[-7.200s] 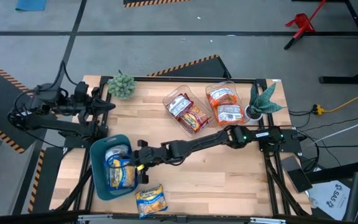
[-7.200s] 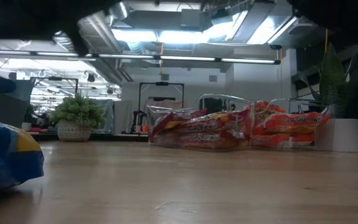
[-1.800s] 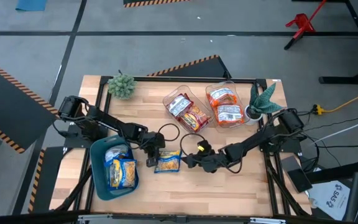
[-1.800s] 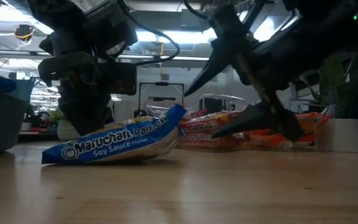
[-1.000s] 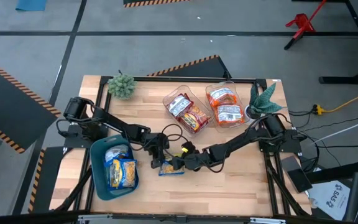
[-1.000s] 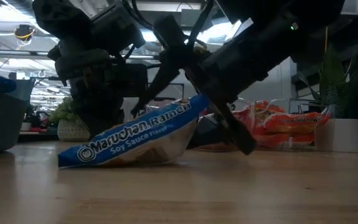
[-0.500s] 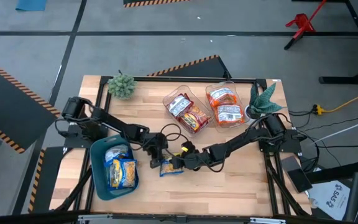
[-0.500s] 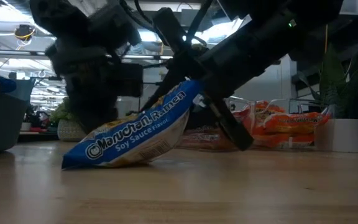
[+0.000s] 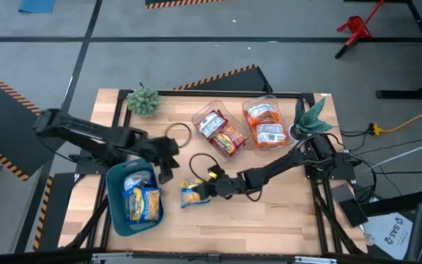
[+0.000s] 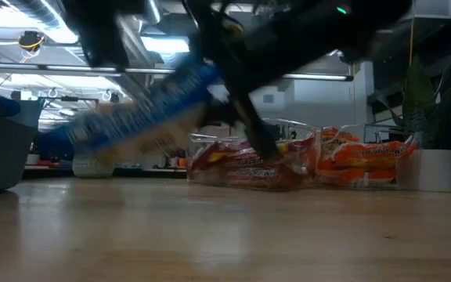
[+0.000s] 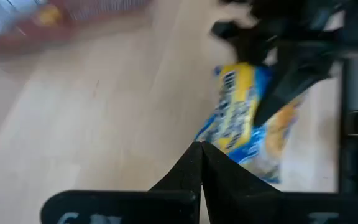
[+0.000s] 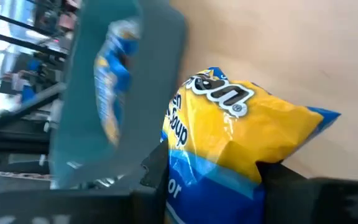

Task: Sort Maruchan noodles
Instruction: Put the blue noodle pack into the blue bin

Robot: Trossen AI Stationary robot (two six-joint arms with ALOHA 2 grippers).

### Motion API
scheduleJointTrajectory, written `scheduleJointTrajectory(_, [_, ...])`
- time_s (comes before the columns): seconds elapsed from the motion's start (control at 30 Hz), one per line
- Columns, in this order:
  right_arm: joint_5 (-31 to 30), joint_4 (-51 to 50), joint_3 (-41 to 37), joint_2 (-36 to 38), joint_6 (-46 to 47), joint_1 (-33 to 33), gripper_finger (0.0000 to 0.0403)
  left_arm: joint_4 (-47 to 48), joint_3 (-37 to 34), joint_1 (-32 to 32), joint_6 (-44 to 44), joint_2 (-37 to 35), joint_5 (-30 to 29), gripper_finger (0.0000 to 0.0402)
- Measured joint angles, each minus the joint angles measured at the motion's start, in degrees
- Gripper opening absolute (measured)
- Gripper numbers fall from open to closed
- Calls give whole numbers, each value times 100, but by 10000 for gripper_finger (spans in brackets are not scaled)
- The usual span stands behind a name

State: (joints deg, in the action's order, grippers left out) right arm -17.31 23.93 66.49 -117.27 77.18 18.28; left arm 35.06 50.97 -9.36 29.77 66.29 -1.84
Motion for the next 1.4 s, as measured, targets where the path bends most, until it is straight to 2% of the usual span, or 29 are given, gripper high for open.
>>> scheduleJointTrajectory(0.2, [193,-183,1050,0,-1219,-295,107,620,622,-287,300,-1208,-333,0])
scheduleJointTrajectory(0.37, [142,-1154,2412,-135,-2334,-478,106,653,1157,-620,450,-1995,-788,0])
scheduleJointTrajectory(0.43, [216,-1396,2997,-390,-2599,-535,107,632,1314,-747,455,-2242,-1002,0])
scheduleJointTrajectory(0.57, [751,-1786,4140,-1079,-2828,-631,108,631,1503,-934,433,-2621,-1383,0])
scheduleJointTrajectory(0.77, [1223,-1791,5473,-2115,-2814,-756,109,668,1532,-1062,418,-3038,-1676,0])
scheduleJointTrajectory(1.03, [1604,-1756,6119,-2803,-2466,-951,110,701,1531,-1065,371,-3104,-1707,0])
scheduleJointTrajectory(1.4, [1632,-1605,6134,-3103,-2382,-1045,116,848,1531,-1066,154,-3107,-1891,0])
